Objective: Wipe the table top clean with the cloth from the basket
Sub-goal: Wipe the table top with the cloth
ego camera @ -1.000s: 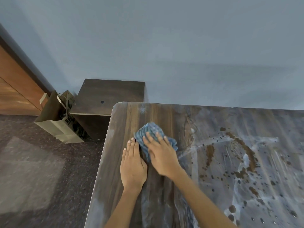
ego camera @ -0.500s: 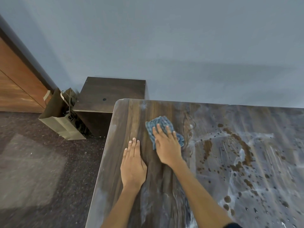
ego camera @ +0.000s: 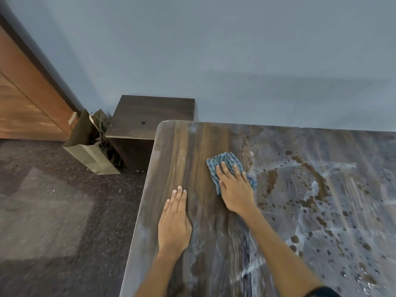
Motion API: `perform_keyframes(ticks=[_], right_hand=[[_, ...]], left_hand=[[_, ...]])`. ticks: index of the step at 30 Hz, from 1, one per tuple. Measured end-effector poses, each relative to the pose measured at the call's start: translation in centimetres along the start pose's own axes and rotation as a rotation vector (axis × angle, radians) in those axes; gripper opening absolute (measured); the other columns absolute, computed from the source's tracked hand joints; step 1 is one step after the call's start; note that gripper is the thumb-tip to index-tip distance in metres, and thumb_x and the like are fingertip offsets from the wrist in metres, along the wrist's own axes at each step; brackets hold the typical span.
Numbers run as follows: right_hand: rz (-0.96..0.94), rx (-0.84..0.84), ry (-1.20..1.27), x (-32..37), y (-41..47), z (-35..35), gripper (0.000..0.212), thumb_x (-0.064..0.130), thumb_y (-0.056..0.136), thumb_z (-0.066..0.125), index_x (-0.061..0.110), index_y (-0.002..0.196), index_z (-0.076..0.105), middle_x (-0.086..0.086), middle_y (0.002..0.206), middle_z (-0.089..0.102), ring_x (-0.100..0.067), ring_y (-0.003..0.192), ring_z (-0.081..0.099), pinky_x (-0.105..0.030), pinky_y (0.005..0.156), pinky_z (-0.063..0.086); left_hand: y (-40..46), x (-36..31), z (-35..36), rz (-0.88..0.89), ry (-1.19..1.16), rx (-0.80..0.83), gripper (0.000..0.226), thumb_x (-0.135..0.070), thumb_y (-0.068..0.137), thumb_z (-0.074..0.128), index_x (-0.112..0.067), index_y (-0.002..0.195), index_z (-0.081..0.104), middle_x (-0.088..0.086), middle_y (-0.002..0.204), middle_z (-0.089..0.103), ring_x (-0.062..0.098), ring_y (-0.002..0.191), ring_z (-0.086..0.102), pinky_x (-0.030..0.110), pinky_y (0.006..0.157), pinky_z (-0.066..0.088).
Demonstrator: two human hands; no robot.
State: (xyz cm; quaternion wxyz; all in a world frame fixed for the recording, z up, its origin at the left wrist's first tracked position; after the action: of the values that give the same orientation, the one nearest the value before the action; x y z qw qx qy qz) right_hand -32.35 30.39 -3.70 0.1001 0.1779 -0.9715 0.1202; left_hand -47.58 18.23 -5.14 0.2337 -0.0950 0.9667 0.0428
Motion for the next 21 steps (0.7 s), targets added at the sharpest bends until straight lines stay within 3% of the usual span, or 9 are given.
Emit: perform_keyframes(ticks=[4,8,9,12,17,21], right_hand=[[-0.157,0.023,0.04,4.5,-1.8,1.8,0.051,0.022,0.101,0.03,0.025,0.15,0.017,0.007,0.16,0.008,-0.026,0.147,0.0,-0.045,0.118,0.002],[-0.281,-0.001,-0.003,5.6,-8.2,3.2,0.053,0.026,0.093,0.053,0.028,0.143,0.038,0.009,0.152,0.032,-0.022,0.143,0.026,-0.045,0.114,0.02],[-0.268,0.019,-0.005,4.8,-9.3,3.5,0.051,0.028,0.094,0.05,0.03,0.144,0.036,0.012,0.152,0.029,-0.02,0.143,0.023,-0.047,0.114,0.015],[-0.188,0.059,-0.002,1.2,-10.0,3.6,0.049,0.034,0.102,0.024,0.036,0.149,0.011,0.021,0.153,-0.003,-0.014,0.144,-0.012,-0.042,0.113,-0.013],[0.031,0.015,0.014,0.1,-6.3,1.2,0.05,0.03,0.104,0.02,0.03,0.151,0.007,0.011,0.159,0.0,-0.02,0.147,-0.005,-0.039,0.119,0.001],[-0.114,0.026,0.059,4.6,-6.1,2.0,0.049,0.025,0.102,0.026,0.028,0.15,0.015,0.01,0.159,0.006,-0.023,0.147,-0.004,-0.043,0.118,0.001]], left_hand=[[-1.5,0.1,-0.2,-0.003,-0.026,0.001,0.062,-0.003,0.088,0.037,-0.012,0.146,0.021,-0.002,0.154,0.016,0.008,0.14,-0.001,0.021,0.116,0.0],[-3.4,0.2,-0.6,-0.061,-0.072,-0.014,0.055,-0.008,0.085,0.03,-0.005,0.139,0.038,0.004,0.146,0.036,0.019,0.139,0.025,0.02,0.113,0.006],[-3.9,0.2,-0.6,-0.056,-0.063,-0.009,0.056,-0.009,0.084,0.026,-0.004,0.138,0.04,0.003,0.146,0.036,0.021,0.138,0.028,0.02,0.113,0.004],[-5.1,0.5,-0.6,-0.029,-0.035,0.002,0.066,-0.018,0.081,0.013,-0.008,0.141,0.037,-0.002,0.149,0.029,0.017,0.14,0.019,0.019,0.113,-0.002],[-6.1,0.9,-0.2,-0.035,0.008,0.009,0.058,-0.012,0.088,0.021,-0.016,0.146,0.025,-0.009,0.153,0.017,0.007,0.141,0.002,0.019,0.114,-0.007],[-7.0,0.7,-0.6,-0.042,0.017,0.014,0.063,-0.022,0.085,0.01,-0.015,0.144,0.031,-0.008,0.151,0.021,0.011,0.141,0.008,0.021,0.114,0.0]])
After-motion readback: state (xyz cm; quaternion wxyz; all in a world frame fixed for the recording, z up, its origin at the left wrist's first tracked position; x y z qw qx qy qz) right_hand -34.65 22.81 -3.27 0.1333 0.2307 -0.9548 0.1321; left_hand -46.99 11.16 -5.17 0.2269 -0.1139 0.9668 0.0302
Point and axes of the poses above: each hand's wrist, its own y-axis towards the middle knuckle, its own z-axis out of the palm, x = y × z, the point moved 3 cm from there along y, towards the middle knuckle
